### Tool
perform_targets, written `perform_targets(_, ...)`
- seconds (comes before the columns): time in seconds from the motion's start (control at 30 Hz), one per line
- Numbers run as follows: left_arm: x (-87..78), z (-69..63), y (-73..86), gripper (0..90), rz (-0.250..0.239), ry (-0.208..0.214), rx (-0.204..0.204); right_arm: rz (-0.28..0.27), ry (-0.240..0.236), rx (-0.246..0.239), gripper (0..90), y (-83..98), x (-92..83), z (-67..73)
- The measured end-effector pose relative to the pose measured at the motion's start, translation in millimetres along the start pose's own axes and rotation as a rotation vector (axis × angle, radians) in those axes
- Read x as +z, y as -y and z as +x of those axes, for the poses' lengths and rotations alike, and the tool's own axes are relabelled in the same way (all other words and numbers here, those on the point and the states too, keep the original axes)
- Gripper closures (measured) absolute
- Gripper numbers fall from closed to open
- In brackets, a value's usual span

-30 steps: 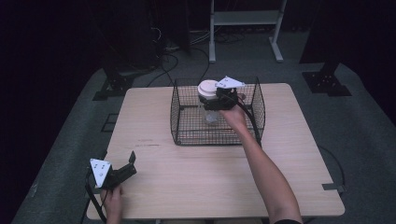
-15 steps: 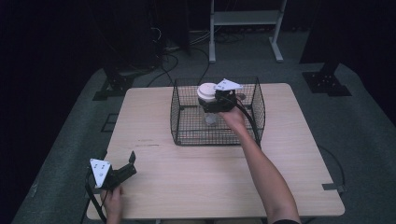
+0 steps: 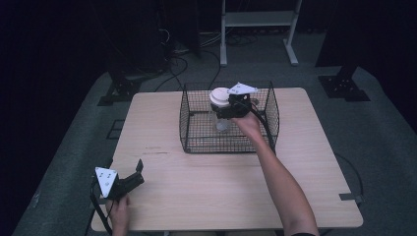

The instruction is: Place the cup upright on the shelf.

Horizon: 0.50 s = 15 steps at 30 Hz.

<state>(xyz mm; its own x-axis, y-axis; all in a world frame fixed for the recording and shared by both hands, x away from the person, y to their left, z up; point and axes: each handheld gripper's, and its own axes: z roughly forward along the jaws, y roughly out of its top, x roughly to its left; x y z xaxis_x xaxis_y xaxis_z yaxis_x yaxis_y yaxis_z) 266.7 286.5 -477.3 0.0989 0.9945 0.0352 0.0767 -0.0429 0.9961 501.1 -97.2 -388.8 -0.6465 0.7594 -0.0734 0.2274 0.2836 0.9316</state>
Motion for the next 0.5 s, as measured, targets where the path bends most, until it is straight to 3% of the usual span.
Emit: perform_targets(0.5, -0.3, 0.1, -0.1, 0.0, 0.0, 0.001, 0.0, -0.012, 0.007, -0.01, 2.1, -3.5, -2.6, -0.5)
